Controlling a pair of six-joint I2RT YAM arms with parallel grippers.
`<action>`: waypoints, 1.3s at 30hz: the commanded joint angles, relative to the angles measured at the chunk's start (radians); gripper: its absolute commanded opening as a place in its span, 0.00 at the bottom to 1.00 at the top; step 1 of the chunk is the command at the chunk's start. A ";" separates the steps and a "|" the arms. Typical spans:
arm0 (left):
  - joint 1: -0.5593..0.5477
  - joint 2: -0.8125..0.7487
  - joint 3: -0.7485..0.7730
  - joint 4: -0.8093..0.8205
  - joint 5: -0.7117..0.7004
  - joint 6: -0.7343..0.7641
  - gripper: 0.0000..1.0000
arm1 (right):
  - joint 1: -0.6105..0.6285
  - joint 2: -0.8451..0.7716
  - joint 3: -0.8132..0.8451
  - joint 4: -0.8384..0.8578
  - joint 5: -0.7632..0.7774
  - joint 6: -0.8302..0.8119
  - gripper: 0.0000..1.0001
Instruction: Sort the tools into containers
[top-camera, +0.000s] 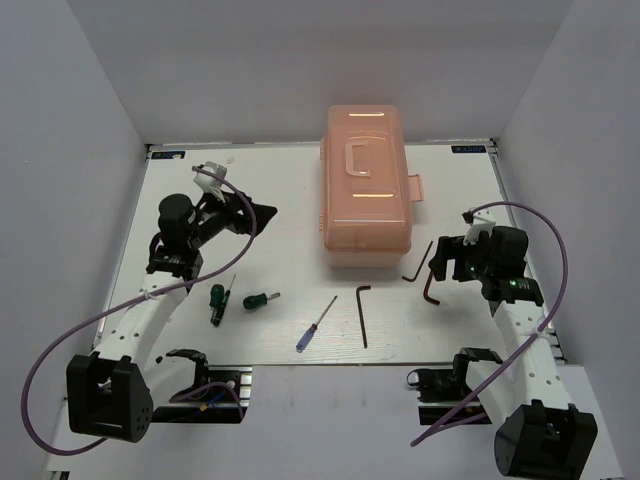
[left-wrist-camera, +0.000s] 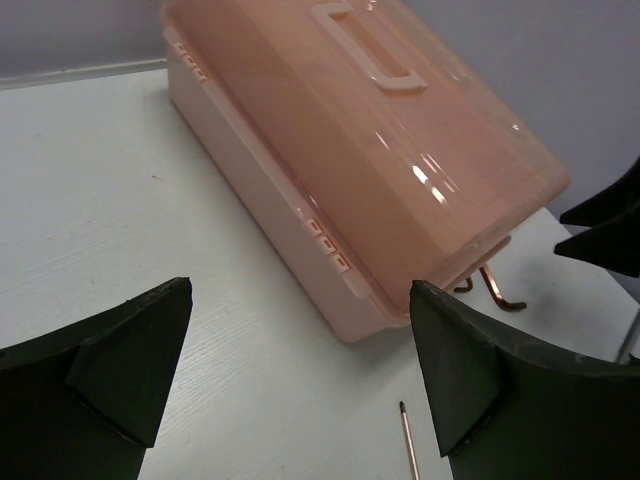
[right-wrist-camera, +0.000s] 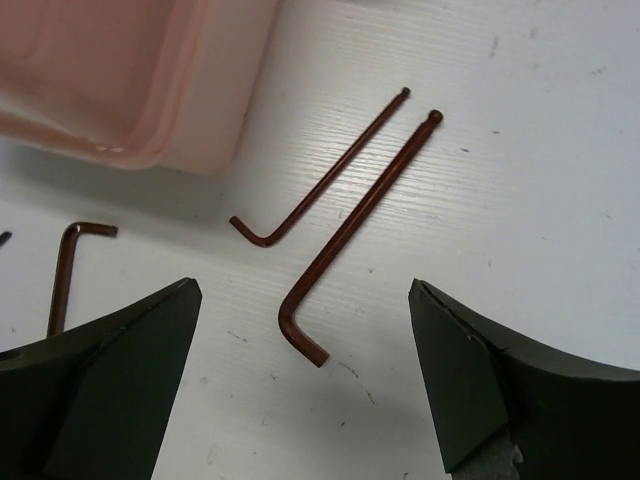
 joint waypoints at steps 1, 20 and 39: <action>0.001 -0.008 -0.007 0.055 0.121 -0.037 1.00 | -0.010 0.000 0.028 0.053 0.056 0.083 0.91; 0.001 0.193 0.114 -0.054 0.185 -0.066 0.11 | 0.009 0.225 0.527 -0.120 -0.163 -0.118 0.31; -0.009 0.357 0.048 0.305 0.379 -0.240 0.83 | 0.367 1.072 1.353 0.059 -0.184 0.567 0.62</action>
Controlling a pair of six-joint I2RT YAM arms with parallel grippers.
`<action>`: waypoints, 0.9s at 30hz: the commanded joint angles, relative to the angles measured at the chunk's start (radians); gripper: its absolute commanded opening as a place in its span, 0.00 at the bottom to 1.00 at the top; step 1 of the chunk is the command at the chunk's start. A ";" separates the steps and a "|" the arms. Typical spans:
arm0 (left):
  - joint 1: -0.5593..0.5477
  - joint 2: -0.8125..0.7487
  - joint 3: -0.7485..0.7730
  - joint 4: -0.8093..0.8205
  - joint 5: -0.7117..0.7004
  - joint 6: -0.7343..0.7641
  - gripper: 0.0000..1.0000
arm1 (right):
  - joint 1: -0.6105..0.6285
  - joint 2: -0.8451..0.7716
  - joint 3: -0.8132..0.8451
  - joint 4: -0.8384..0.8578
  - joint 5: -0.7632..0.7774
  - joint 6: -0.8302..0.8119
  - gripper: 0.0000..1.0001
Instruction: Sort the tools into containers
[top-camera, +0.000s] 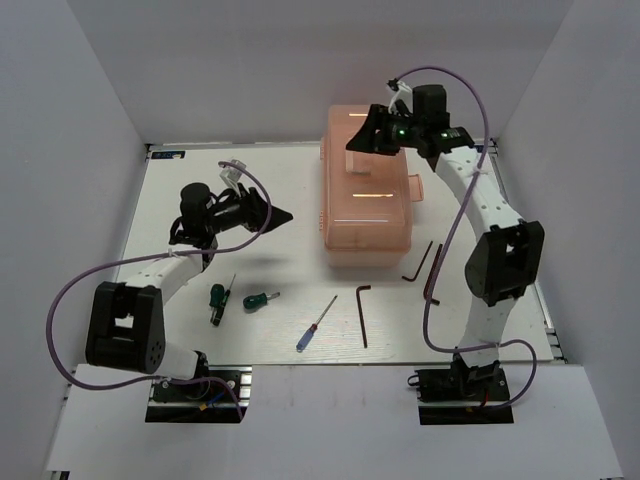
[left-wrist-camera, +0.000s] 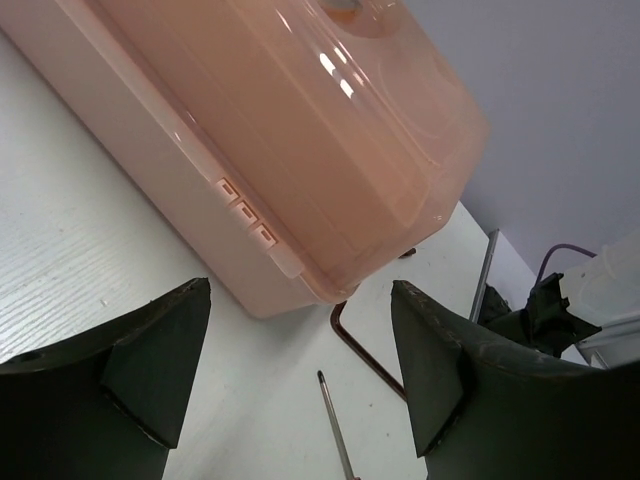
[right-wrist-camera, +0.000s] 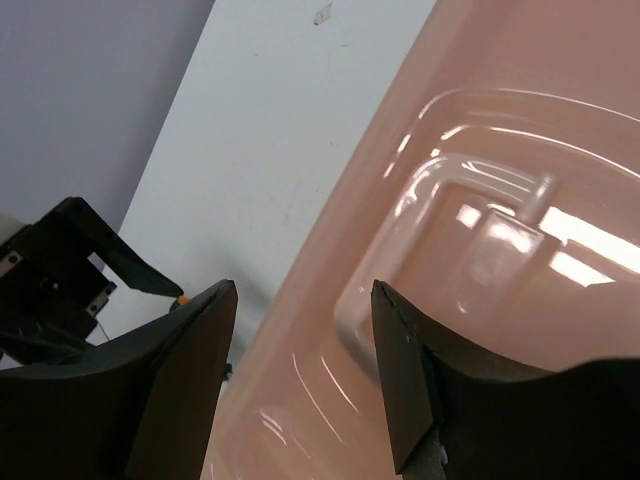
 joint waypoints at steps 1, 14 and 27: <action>-0.008 0.035 0.014 0.074 0.039 -0.017 0.83 | 0.031 0.019 0.089 0.054 0.075 0.079 0.62; -0.088 0.214 0.140 0.108 -0.014 -0.036 0.83 | 0.117 0.068 0.062 -0.061 0.398 0.071 0.64; -0.147 0.309 0.247 0.126 -0.033 -0.045 0.83 | 0.160 0.110 0.008 -0.115 0.442 0.214 0.65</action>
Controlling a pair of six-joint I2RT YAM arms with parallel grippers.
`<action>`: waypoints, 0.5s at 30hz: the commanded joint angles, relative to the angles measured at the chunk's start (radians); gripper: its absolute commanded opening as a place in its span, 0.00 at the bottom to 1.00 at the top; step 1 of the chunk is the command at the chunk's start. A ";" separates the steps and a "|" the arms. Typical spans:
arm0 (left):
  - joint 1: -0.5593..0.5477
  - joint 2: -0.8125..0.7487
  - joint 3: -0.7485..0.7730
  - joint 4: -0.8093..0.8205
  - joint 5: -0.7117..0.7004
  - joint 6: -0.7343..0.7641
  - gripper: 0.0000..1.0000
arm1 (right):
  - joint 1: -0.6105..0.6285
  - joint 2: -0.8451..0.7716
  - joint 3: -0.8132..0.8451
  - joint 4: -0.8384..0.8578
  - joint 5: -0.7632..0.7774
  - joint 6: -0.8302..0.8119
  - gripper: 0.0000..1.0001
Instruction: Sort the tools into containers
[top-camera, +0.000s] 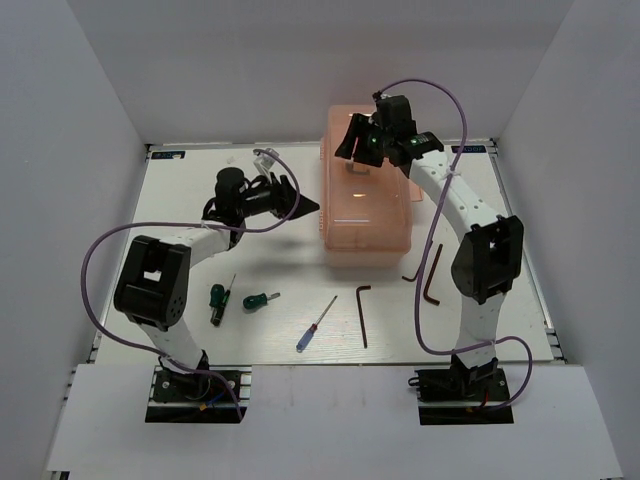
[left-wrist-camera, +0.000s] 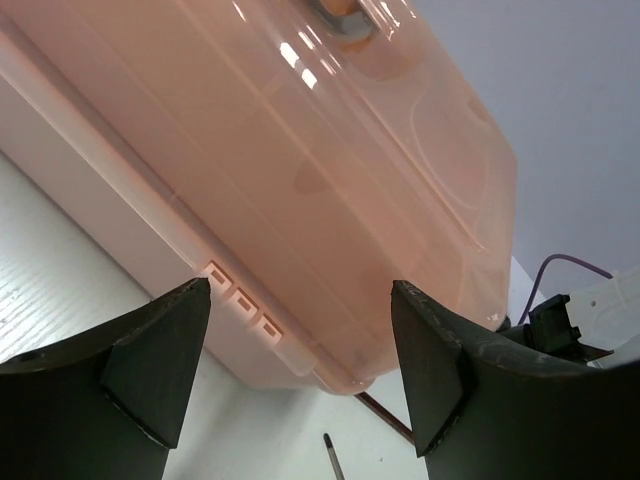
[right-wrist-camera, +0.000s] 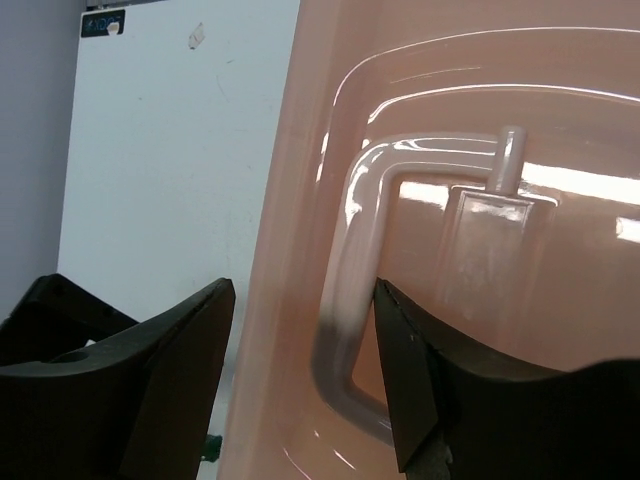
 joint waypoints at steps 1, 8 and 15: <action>-0.016 0.025 0.047 0.022 0.001 0.001 0.83 | 0.001 0.034 -0.039 -0.044 -0.030 0.078 0.63; -0.044 0.056 0.136 -0.041 0.001 0.042 0.82 | -0.014 0.021 -0.038 0.020 -0.211 0.133 0.41; -0.044 0.000 0.227 -0.157 -0.040 0.121 0.82 | -0.054 -0.020 -0.018 0.059 -0.319 0.158 0.36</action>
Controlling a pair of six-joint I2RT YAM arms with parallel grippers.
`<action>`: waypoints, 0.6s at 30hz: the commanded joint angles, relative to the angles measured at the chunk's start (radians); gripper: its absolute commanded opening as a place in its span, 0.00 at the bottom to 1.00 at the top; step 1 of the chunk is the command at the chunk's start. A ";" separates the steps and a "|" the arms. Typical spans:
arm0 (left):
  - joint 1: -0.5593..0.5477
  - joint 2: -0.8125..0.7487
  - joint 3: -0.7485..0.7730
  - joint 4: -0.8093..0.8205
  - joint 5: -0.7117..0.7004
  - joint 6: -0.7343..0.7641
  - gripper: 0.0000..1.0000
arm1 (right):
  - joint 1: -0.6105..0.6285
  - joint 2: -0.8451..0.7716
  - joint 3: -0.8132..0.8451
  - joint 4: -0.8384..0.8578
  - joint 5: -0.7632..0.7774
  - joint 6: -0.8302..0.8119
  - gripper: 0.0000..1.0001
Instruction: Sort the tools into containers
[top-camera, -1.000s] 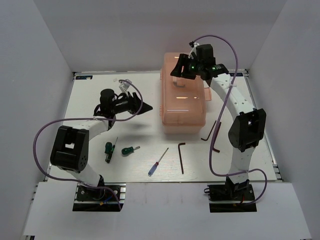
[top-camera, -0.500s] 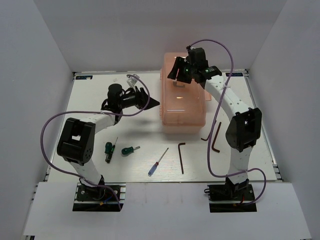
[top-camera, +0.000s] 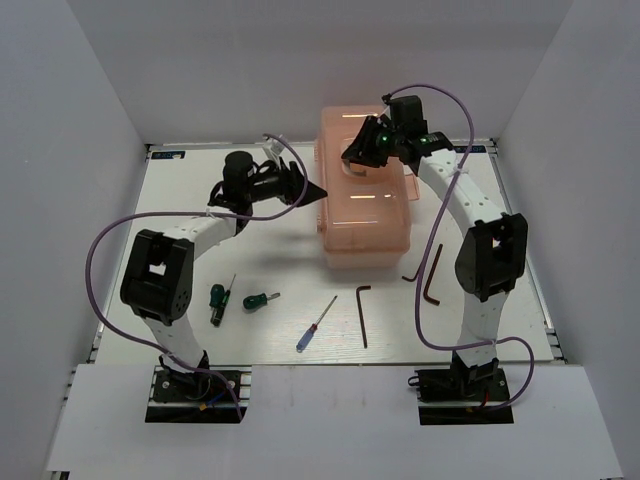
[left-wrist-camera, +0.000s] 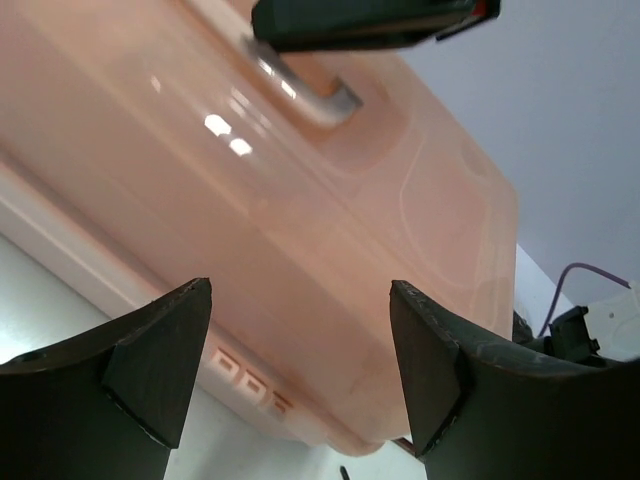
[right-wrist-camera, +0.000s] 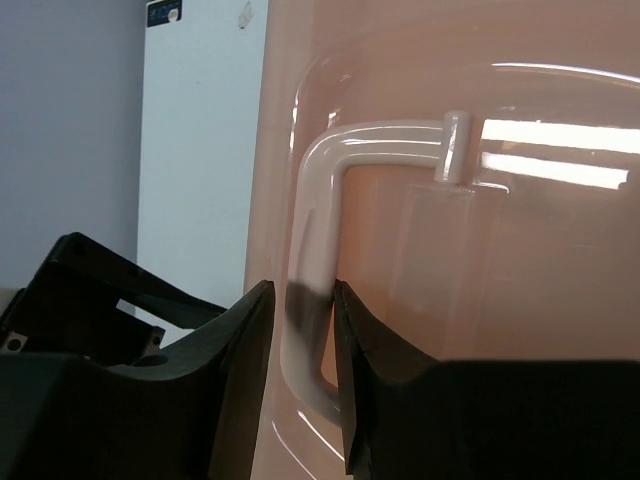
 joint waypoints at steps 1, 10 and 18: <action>-0.005 -0.081 0.069 -0.052 -0.034 0.059 0.82 | 0.005 -0.023 0.012 0.041 -0.148 0.051 0.36; -0.005 -0.032 0.218 -0.130 -0.057 0.079 0.82 | -0.032 -0.032 -0.003 0.071 -0.202 0.092 0.35; -0.039 0.104 0.369 -0.181 -0.066 0.068 0.82 | -0.037 -0.017 0.000 0.081 -0.216 0.102 0.35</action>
